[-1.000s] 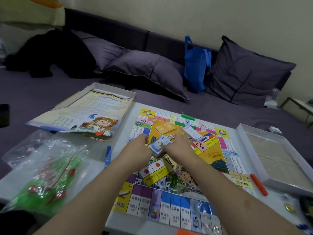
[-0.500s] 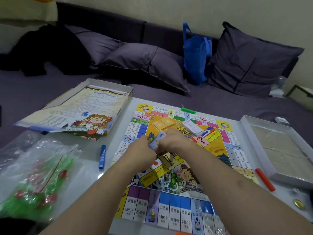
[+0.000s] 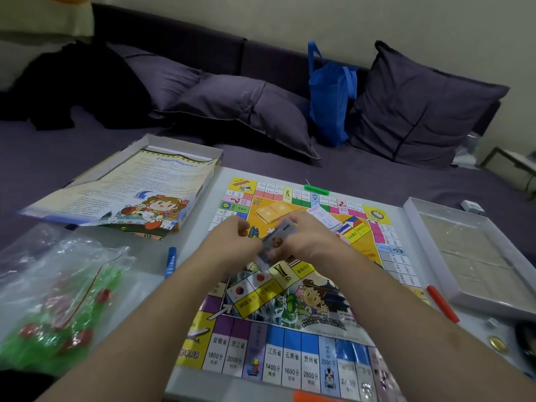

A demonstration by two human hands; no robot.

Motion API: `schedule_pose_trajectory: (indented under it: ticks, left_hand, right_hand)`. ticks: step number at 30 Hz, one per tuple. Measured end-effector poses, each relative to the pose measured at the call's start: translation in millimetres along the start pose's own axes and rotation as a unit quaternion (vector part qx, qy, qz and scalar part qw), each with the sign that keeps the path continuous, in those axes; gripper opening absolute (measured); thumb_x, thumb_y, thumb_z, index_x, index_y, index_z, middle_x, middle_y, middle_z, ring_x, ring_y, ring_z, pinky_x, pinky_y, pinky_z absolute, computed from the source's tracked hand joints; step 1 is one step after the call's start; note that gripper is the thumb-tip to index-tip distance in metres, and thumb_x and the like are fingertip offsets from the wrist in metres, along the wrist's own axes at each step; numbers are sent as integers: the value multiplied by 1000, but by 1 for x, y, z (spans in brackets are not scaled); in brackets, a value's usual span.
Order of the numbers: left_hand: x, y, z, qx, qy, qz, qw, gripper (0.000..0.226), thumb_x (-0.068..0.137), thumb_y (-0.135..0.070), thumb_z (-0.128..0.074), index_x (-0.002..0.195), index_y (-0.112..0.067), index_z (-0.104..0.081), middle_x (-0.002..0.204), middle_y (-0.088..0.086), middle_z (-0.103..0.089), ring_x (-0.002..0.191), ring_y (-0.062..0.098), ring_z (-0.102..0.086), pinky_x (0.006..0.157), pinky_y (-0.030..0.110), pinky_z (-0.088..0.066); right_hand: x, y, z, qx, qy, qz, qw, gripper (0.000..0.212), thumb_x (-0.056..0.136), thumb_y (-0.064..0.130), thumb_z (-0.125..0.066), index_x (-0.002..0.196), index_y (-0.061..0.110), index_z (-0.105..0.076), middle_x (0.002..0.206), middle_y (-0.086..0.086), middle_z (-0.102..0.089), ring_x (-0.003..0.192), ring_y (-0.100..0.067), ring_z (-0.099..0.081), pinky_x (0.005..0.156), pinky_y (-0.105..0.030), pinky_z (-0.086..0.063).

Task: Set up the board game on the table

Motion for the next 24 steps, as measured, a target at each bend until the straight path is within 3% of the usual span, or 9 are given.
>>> schedule_pose_trajectory:
  ticks: [2, 4, 8, 10, 14, 16, 20, 22, 24]
  left_hand:
    - [-8, -15, 0, -41, 25, -18, 999, 54, 89, -26, -78, 138, -15, -58, 127, 2, -64, 111, 18, -62, 80, 30, -51]
    - [-23, -27, -13, -86, 124, -19, 988, 56, 86, -42, -81, 130, -12, -65, 120, 7, -71, 113, 24, -67, 93, 38, -55]
    - [-76, -37, -63, -129, 413, 9, 902, 63, 91, -54, -68, 131, -5, -62, 125, 20, -72, 113, 38, -71, 99, 49, -56]
    - [-96, -38, -78, -151, 478, 15, 865, 53, 95, -45, -66, 131, -8, -57, 127, 25, -70, 107, 40, -72, 94, 48, -58]
    - [-117, -50, -100, -226, 423, 32, 877, 29, 104, -33, -61, 112, -5, -62, 93, 20, -67, 70, 29, -67, 70, 41, -58]
    - [-123, -52, -106, -237, 372, 35, 897, 29, 105, -24, -57, 119, 2, -60, 85, 19, -64, 67, 30, -66, 68, 42, -59]
    - [-144, -52, -117, -259, 299, 41, 918, 23, 100, -11, -57, 119, -2, -66, 96, 22, -71, 82, 29, -69, 73, 41, -56]
    - [-158, -49, -123, -276, 272, 56, 920, 19, 97, -7, -57, 113, -4, -67, 90, 16, -70, 79, 24, -68, 65, 33, -53]
    - [-169, -45, -130, -294, 258, 65, 918, 23, 93, -7, -61, 115, -2, -66, 91, 17, -71, 82, 26, -69, 62, 32, -53]
  right_hand:
    - [-18, -1, 10, 13, 12, 20, 1000, 55, 68, -9, -88, 107, 19, -62, 105, -13, -70, 104, -33, -68, 89, -53, -62]
    - [-40, -3, 17, 8, 46, 43, 998, 51, 69, -7, -88, 106, 19, -64, 102, -11, -75, 101, -30, -72, 86, -49, -63]
    - [-87, -8, 26, -8, 93, 59, 994, 58, 66, -9, -90, 108, 22, -66, 96, -9, -79, 93, -25, -78, 79, -44, -65]
    - [-102, -10, 27, -22, 92, 74, 993, 64, 64, -8, -91, 109, 29, -66, 94, -8, -78, 91, -24, -77, 71, -37, -64]
    - [-138, -20, 44, -9, 30, 114, 993, 71, 73, -5, -88, 127, 27, -57, 110, -2, -69, 84, -9, -74, 65, -21, -59]
    - [-157, -29, 52, -26, -10, 138, 990, 90, 75, 10, -90, 148, 32, -42, 135, 5, -56, 101, -5, -68, 72, -15, -57]
    - [-187, -46, 42, -99, -12, 160, 982, 136, 60, 45, -99, 162, 43, -9, 158, 26, -23, 144, -11, -38, 112, -40, -49]
    - [-197, -52, 33, -120, -13, 169, 978, 132, 58, 48, -98, 159, 43, -13, 157, 22, -26, 144, -13, -38, 113, -45, -48]
    - [-204, -53, 28, -101, -24, 193, 976, 98, 63, 42, -92, 142, 43, -33, 138, 15, -46, 124, -16, -55, 96, -48, -58]
Point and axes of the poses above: each hand's wrist, its own x-axis towards the middle knuckle, its own z-axis out of the back of the hand, y = z × x, the point moved 7 cm from there along x, towards the middle knuckle
